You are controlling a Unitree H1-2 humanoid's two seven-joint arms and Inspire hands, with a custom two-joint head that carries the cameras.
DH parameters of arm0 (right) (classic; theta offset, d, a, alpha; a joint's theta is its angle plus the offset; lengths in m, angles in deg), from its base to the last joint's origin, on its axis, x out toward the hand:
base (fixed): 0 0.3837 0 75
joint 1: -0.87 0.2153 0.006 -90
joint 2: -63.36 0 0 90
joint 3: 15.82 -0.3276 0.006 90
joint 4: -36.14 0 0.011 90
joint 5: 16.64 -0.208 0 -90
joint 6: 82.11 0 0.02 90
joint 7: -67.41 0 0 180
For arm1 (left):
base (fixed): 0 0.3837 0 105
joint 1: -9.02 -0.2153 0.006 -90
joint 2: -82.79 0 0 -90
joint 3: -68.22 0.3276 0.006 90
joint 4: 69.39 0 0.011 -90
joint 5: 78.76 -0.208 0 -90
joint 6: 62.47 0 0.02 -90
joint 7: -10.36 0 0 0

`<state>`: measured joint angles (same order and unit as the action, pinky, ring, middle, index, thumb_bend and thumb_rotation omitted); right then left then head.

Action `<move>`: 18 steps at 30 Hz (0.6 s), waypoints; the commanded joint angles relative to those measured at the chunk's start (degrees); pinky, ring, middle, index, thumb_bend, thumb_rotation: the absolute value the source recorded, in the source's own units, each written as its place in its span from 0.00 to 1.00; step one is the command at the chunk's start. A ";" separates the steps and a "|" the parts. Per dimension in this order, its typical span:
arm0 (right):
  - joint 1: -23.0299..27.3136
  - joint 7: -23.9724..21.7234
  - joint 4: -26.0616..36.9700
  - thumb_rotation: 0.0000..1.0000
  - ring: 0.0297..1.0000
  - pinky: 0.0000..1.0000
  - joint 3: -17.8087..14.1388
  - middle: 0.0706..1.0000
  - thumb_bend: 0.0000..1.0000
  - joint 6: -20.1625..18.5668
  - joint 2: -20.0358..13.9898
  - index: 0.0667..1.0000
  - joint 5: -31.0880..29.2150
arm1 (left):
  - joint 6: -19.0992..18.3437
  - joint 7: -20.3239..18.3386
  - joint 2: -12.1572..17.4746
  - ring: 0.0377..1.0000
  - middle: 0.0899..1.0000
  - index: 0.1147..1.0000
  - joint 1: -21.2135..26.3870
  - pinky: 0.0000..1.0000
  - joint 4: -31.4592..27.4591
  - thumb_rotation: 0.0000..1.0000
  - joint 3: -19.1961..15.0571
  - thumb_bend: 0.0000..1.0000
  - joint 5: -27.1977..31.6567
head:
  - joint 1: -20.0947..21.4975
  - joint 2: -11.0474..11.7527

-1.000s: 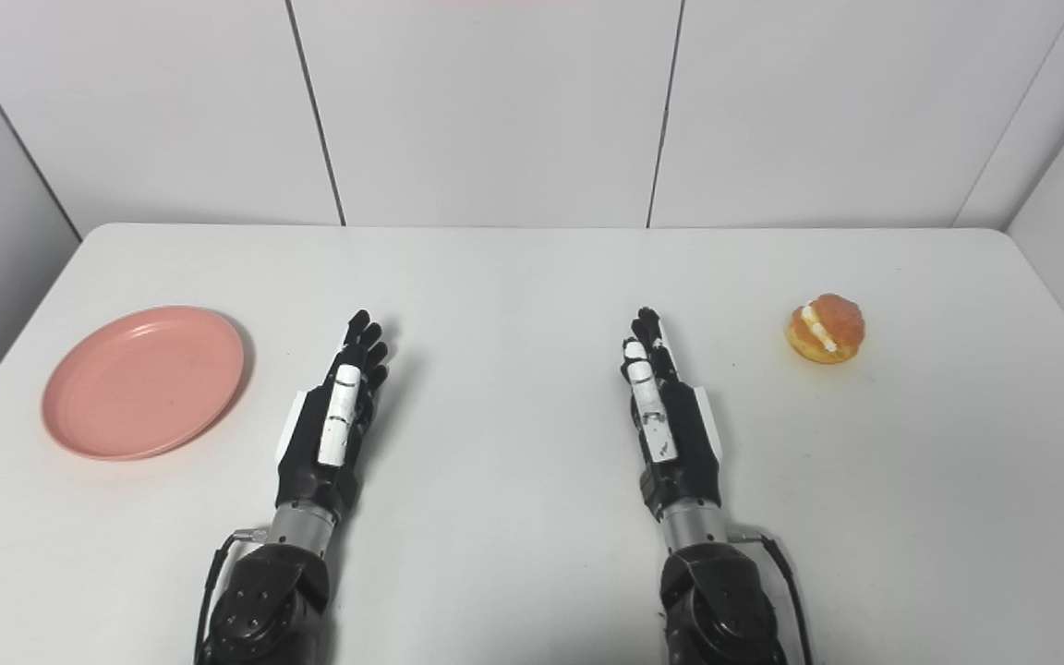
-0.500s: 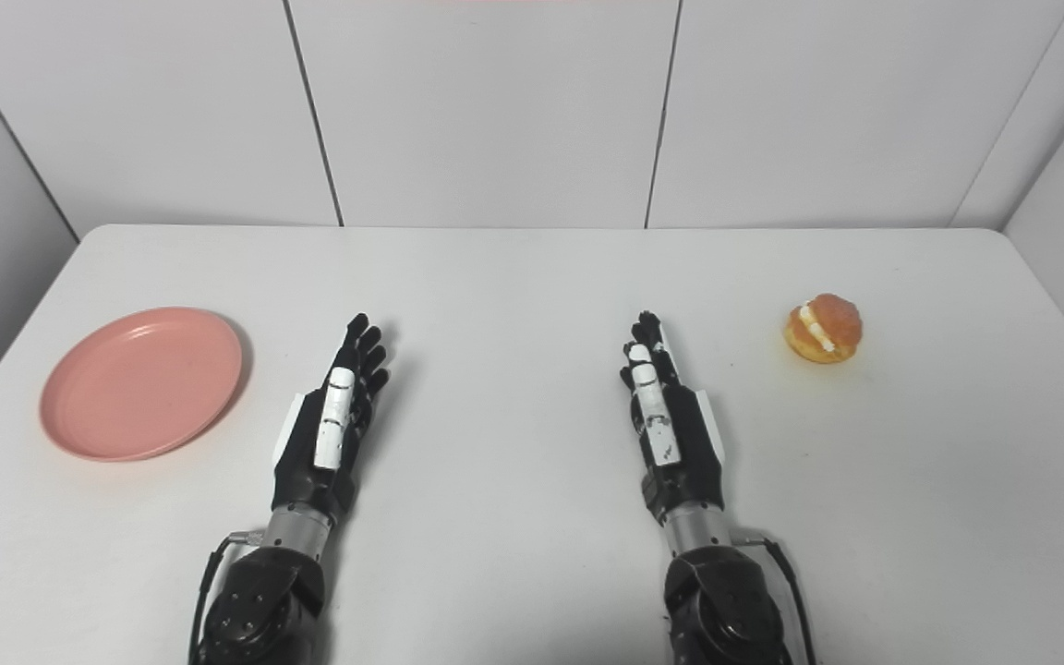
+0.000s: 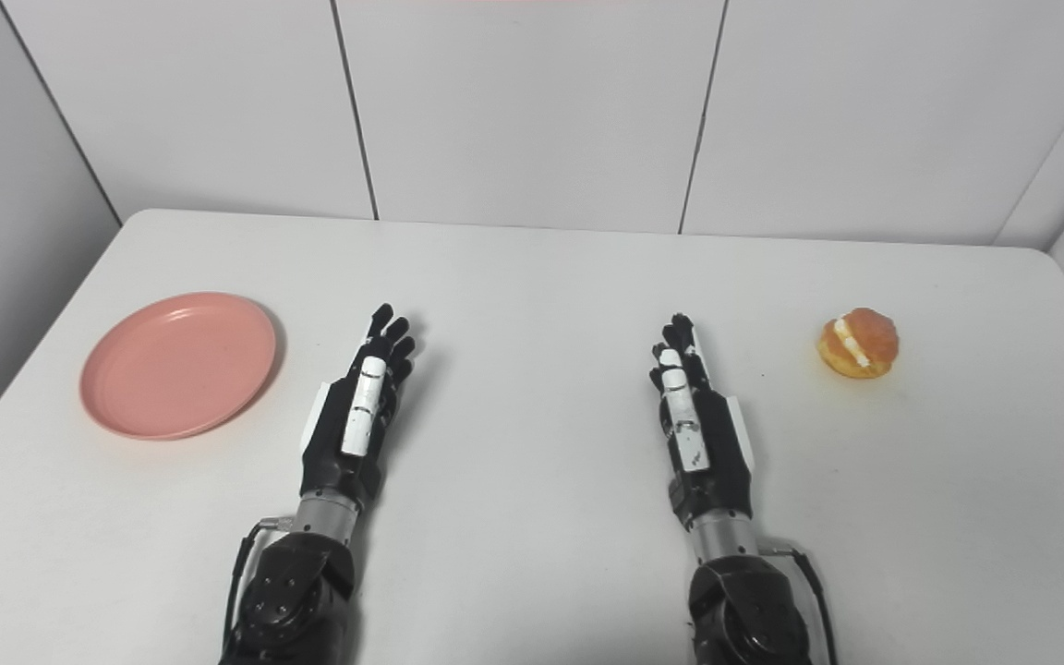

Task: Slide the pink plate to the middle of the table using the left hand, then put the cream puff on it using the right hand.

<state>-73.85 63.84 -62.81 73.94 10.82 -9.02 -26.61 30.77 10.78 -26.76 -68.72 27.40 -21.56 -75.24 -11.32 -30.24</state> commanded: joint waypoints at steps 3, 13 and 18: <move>-0.39 -2.46 -1.81 0.81 1.00 1.00 -0.93 1.00 0.65 2.63 -1.64 1.00 -1.57 | -0.44 -1.16 0.60 1.00 1.00 1.00 1.19 1.00 0.25 1.00 0.79 0.59 -0.15 | -3.51 1.06; 1.29 -5.29 -8.37 0.81 1.00 1.00 -3.16 1.00 0.64 7.12 -2.66 1.00 -4.43 | 4.57 2.90 0.39 0.95 0.95 0.94 4.24 0.97 3.16 1.00 -0.57 0.69 -3.52 | -7.58 3.20; 1.30 -5.40 -8.24 0.83 1.00 1.00 -2.95 1.00 0.61 7.77 -2.52 1.00 -4.13 | 4.53 3.84 0.91 0.90 0.89 0.87 5.94 0.92 2.10 1.00 -3.93 0.71 -1.39 | -6.93 3.55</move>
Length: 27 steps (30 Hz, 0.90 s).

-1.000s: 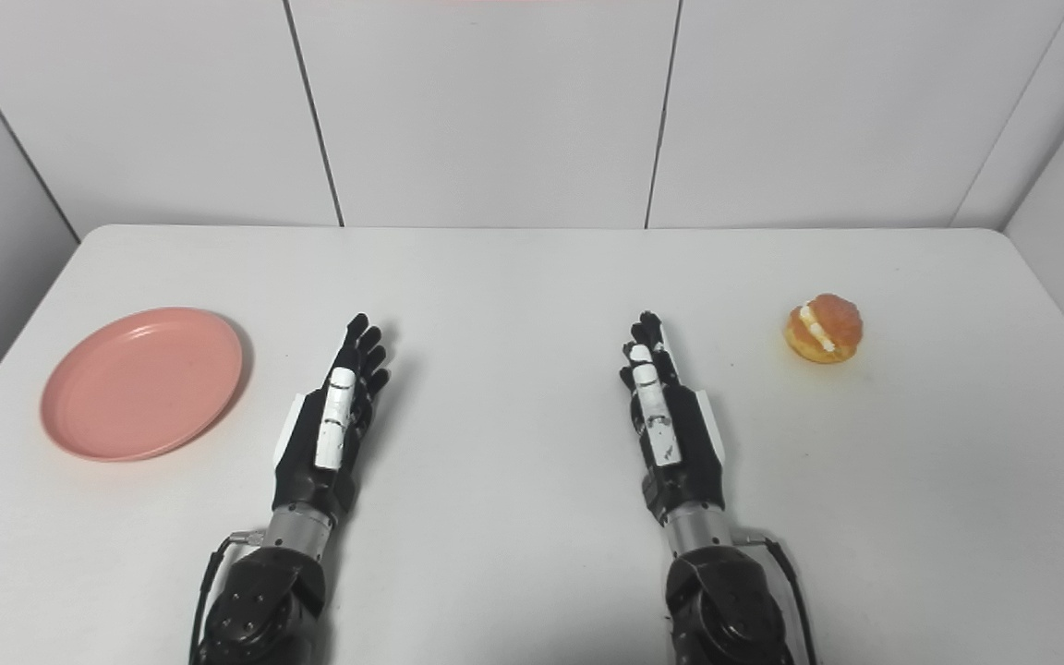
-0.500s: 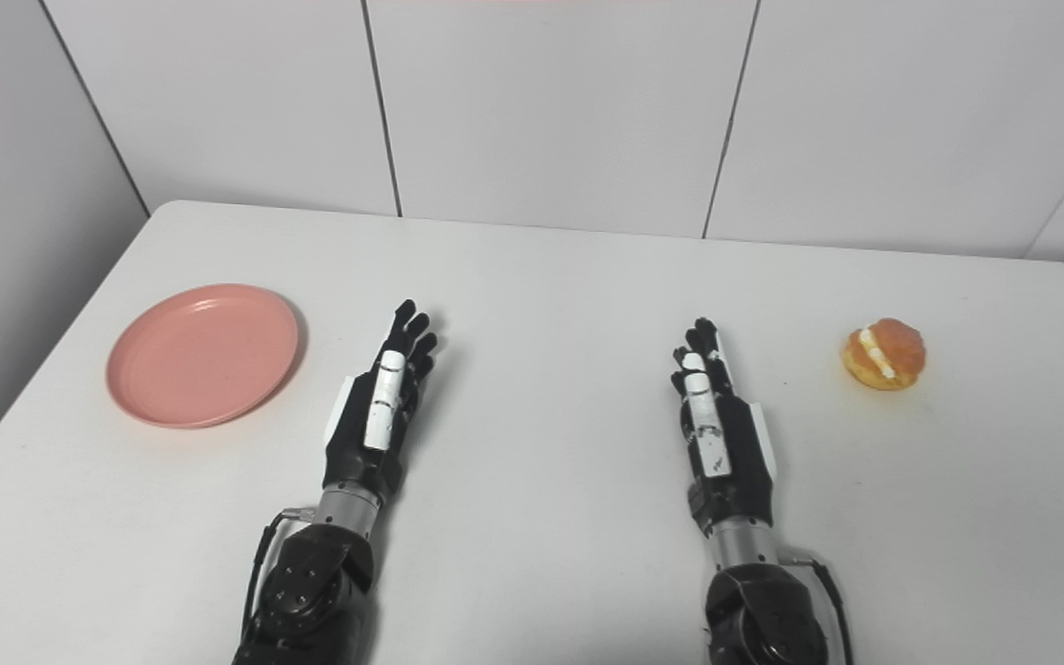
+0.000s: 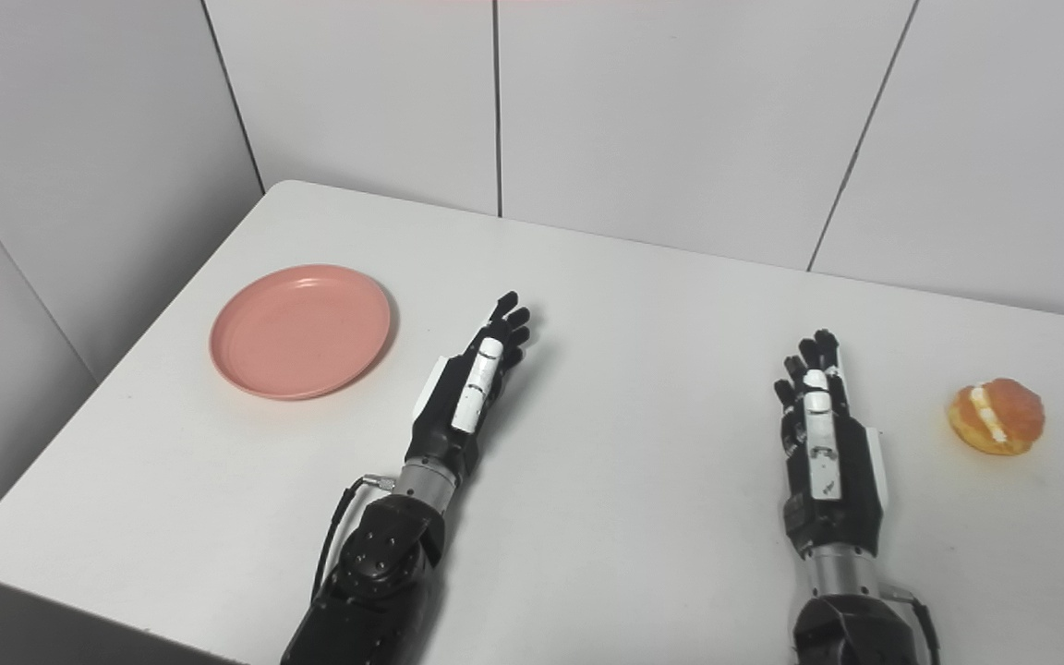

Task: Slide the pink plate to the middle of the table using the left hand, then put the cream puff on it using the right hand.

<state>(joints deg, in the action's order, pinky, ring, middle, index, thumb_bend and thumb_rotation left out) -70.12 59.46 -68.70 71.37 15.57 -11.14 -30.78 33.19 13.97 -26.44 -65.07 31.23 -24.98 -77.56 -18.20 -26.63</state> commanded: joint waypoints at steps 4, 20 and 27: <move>-2.20 -0.80 -2.62 0.81 1.00 1.00 -0.38 1.00 0.59 3.11 -0.19 1.00 0.14 | 0.67 1.04 1.40 0.85 0.84 0.82 3.35 0.88 -3.60 1.00 -2.57 0.71 1.75 | 0.91 0.18; -2.23 0.14 -1.87 0.80 1.00 1.00 -0.28 1.00 0.62 1.56 0.12 1.00 0.83 | -0.47 6.12 6.48 0.71 0.70 0.69 7.03 0.75 -8.62 1.00 -10.58 0.74 2.22 | 0.94 0.12; -2.13 -0.20 -3.42 0.78 1.00 1.00 -0.38 1.00 0.64 3.81 0.36 0.99 0.57 | 2.42 8.15 9.72 0.70 0.68 0.67 8.88 0.73 -4.92 1.00 -14.53 0.70 3.40 | 0.61 0.00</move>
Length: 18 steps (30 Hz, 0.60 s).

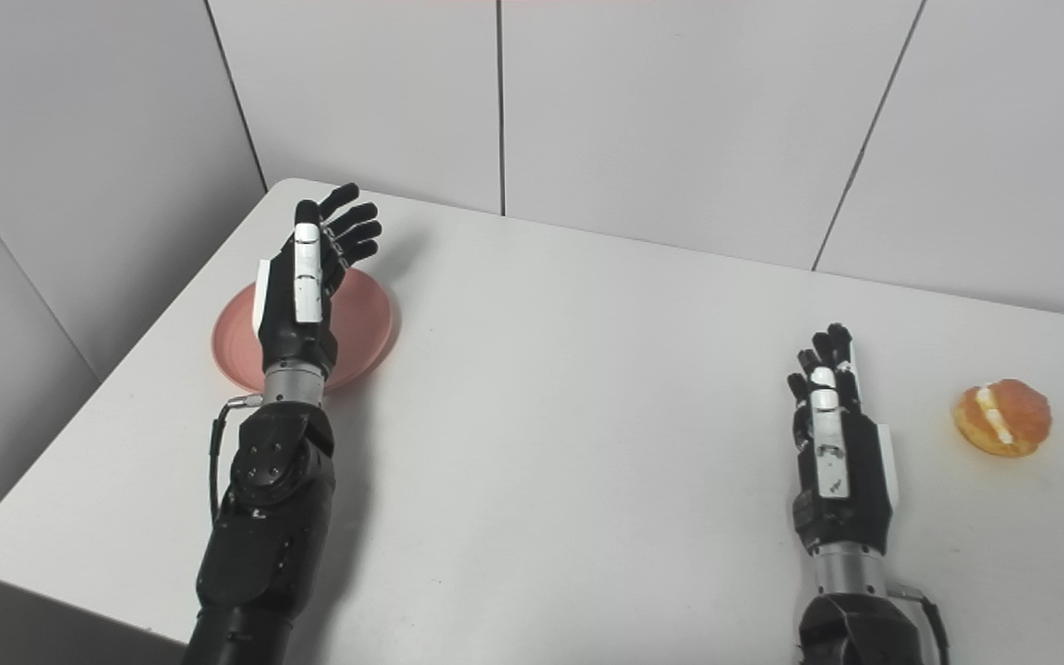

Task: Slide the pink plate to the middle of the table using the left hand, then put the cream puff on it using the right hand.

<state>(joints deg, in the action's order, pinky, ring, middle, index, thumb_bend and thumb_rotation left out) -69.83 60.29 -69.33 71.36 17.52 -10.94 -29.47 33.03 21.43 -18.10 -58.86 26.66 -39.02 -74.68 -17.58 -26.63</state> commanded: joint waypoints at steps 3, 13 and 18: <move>-2.38 -0.40 -2.55 0.77 1.00 1.00 -0.33 1.00 0.67 1.61 0.24 0.99 -0.27 | 4.05 1.10 3.10 0.70 0.68 0.66 3.45 0.73 2.18 1.00 -1.77 0.71 0.90 | -0.05 0.01; -2.38 -1.00 -2.77 0.78 1.00 1.00 -0.12 1.00 0.66 2.25 0.15 0.99 -0.42 | 5.78 3.47 7.57 0.70 0.67 0.64 4.93 0.76 8.04 1.00 -5.32 0.73 1.71 | 0.21 -0.18; -2.86 -0.55 -1.18 0.77 1.00 1.00 -0.12 1.00 0.66 0.45 0.37 0.99 -0.17 | 4.81 4.56 9.16 0.69 0.66 0.63 5.38 0.76 9.88 1.00 -6.88 0.76 2.34 | 0.18 -0.16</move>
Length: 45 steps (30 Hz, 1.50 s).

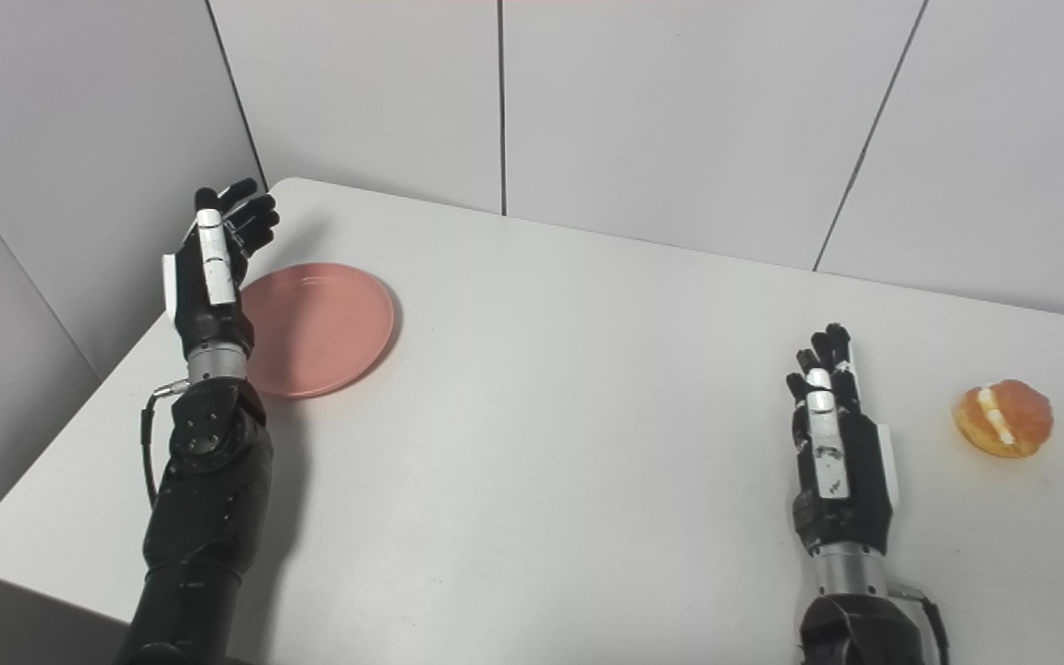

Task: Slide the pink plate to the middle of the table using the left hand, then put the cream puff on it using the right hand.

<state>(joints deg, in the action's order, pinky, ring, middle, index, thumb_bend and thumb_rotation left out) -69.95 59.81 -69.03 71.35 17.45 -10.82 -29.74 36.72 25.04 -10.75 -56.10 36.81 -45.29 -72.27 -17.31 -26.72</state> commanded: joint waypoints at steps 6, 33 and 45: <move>-2.58 0.10 -1.55 0.79 1.00 1.00 -0.15 1.00 0.63 1.09 0.11 0.99 0.59 | 2.01 1.76 4.34 0.67 0.65 0.64 3.00 0.69 2.68 1.00 -1.98 0.86 0.41 | 0.06 0.03; -2.31 -0.51 -1.24 0.79 1.00 1.00 0.21 1.00 0.65 0.05 -0.30 1.00 -0.23 | 0.76 -0.24 9.42 0.75 0.72 0.70 3.36 0.85 14.81 1.00 -0.50 0.74 2.07 | -0.19 -0.90; -1.69 -0.82 -2.95 0.77 1.00 1.00 -0.47 1.00 0.64 1.63 -0.17 0.99 -0.94 | -0.57 -5.10 8.05 0.78 0.77 0.75 2.81 0.80 14.94 1.00 4.46 0.75 2.66 | -0.26 -0.53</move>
<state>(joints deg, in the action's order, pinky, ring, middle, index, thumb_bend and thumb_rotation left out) -69.84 59.78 -69.20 71.38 17.24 -11.31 -29.60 37.04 21.63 -2.76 -54.45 54.22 -41.91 -68.91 -17.49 -27.25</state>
